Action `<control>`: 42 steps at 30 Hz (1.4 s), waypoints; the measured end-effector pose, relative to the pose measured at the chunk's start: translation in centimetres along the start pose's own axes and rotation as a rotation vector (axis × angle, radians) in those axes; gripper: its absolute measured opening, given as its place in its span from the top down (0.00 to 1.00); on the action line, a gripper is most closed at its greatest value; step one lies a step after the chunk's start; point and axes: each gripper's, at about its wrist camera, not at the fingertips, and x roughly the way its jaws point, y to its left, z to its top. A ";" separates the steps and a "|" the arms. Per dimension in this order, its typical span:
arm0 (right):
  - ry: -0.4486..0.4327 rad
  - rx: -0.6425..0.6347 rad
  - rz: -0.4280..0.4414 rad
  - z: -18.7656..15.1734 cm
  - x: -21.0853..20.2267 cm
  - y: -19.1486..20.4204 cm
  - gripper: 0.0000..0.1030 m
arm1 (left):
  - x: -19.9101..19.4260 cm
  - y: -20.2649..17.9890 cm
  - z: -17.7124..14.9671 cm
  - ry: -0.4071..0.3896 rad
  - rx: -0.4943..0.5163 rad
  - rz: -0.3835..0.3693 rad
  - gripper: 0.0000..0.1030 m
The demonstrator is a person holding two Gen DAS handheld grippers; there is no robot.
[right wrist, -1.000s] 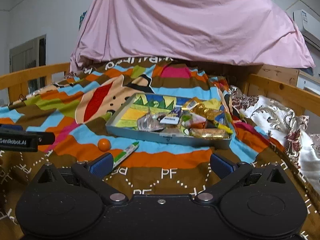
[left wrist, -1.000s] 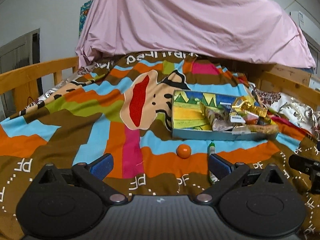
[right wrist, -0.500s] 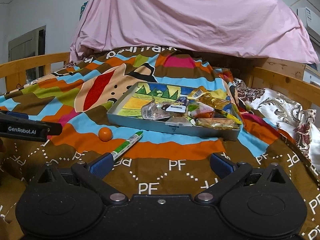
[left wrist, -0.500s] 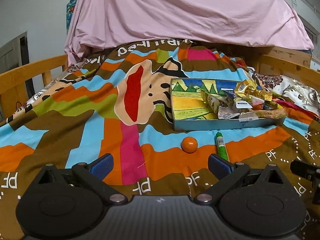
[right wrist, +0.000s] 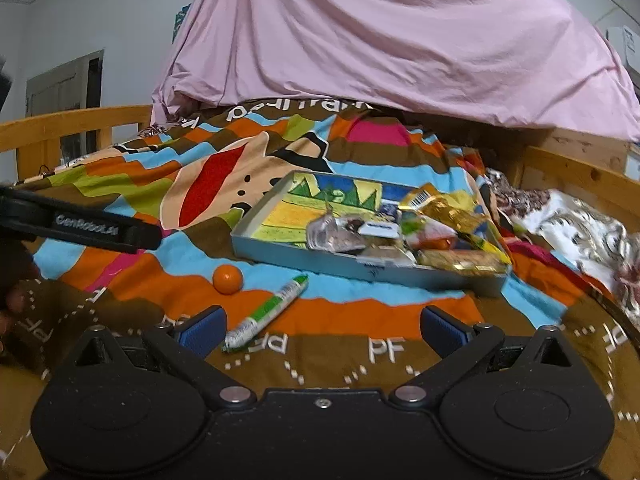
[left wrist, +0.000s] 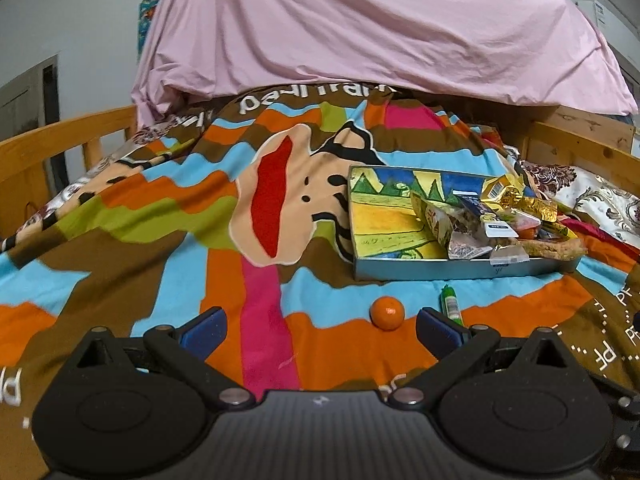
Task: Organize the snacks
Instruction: 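Move the left tool to the orange mandarin while the right tool approaches the green tube snack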
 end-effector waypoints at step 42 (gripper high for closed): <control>0.101 -0.214 0.043 -0.6 12.2 -0.3 0.01 | 10.5 -2.7 0.1 0.042 0.218 -0.228 0.00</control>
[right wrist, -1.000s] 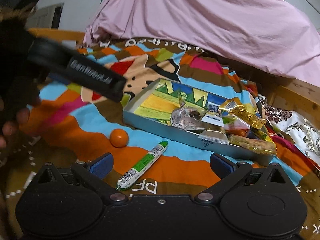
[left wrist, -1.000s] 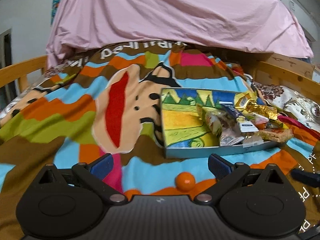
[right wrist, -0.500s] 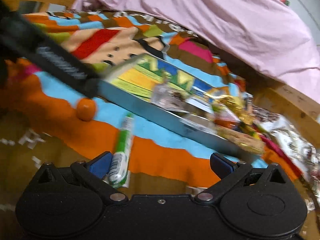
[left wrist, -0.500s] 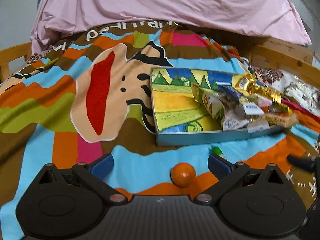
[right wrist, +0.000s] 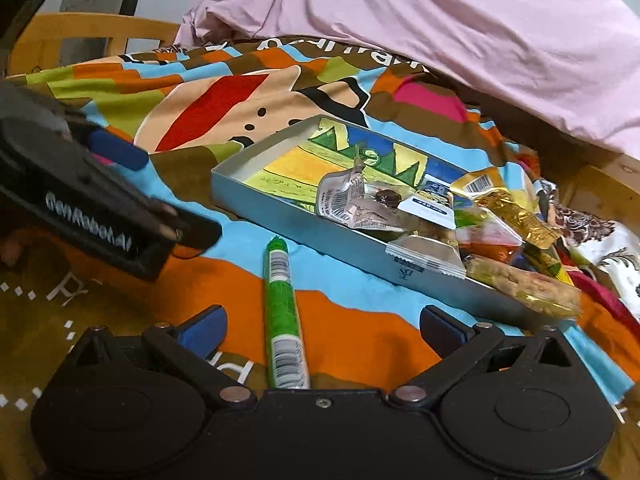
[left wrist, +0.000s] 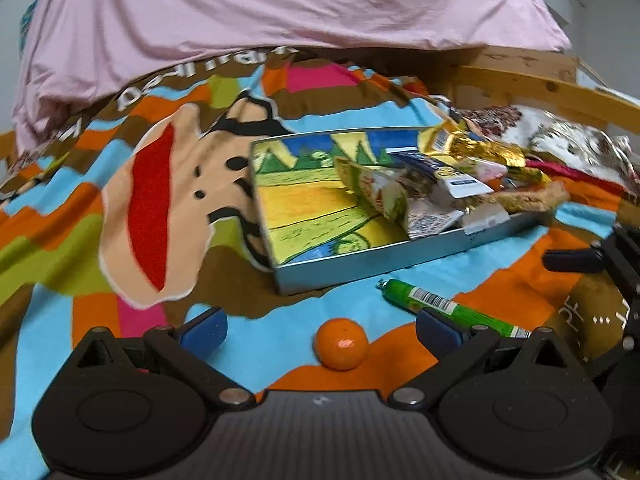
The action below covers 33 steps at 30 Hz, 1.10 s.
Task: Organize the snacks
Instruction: 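Move the left tool to the orange mandarin while the right tool approaches the green tube snack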
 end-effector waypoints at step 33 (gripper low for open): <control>0.009 0.084 0.204 0.1 2.3 -1.2 0.54 | 1.8 0.9 -1.5 0.022 -0.092 -0.087 0.57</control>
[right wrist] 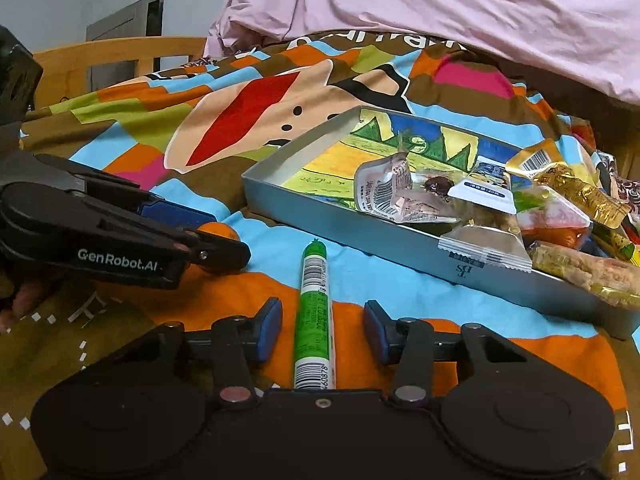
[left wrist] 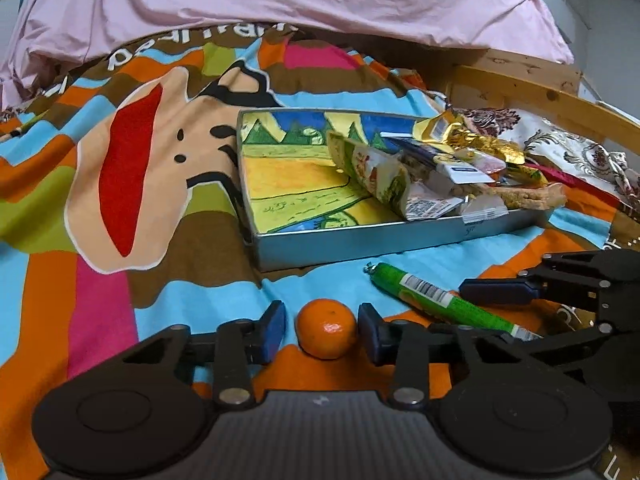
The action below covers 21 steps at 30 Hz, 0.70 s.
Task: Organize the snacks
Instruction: 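Move the left tool to the orange mandarin while the right tool approaches the green tube snack, then close the left tool on the mandarin while the right tool grasps the green tube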
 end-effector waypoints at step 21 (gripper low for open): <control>0.003 0.009 -0.012 -0.2 0.1 0.0 0.49 | -0.6 -0.9 -0.2 -0.069 0.067 -0.051 0.44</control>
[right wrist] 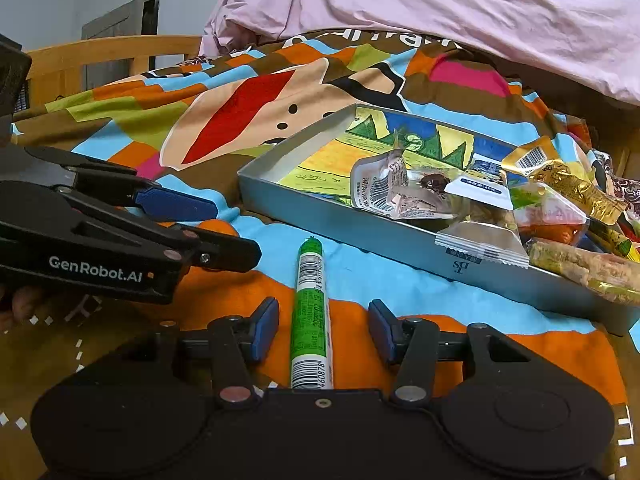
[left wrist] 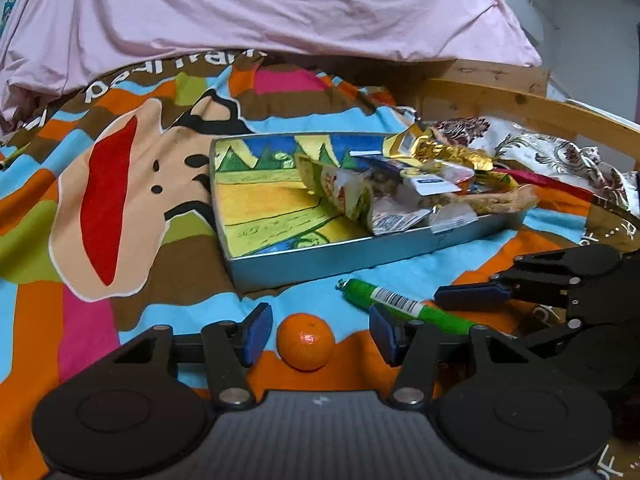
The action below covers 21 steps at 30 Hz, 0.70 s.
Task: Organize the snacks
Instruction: 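Close the left tool on the mandarin while the right tool grasps the green tube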
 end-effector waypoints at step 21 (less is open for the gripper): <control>-0.001 -0.021 -0.016 -0.1 0.0 0.3 0.49 | 1.6 0.6 0.0 0.095 -0.039 0.017 0.38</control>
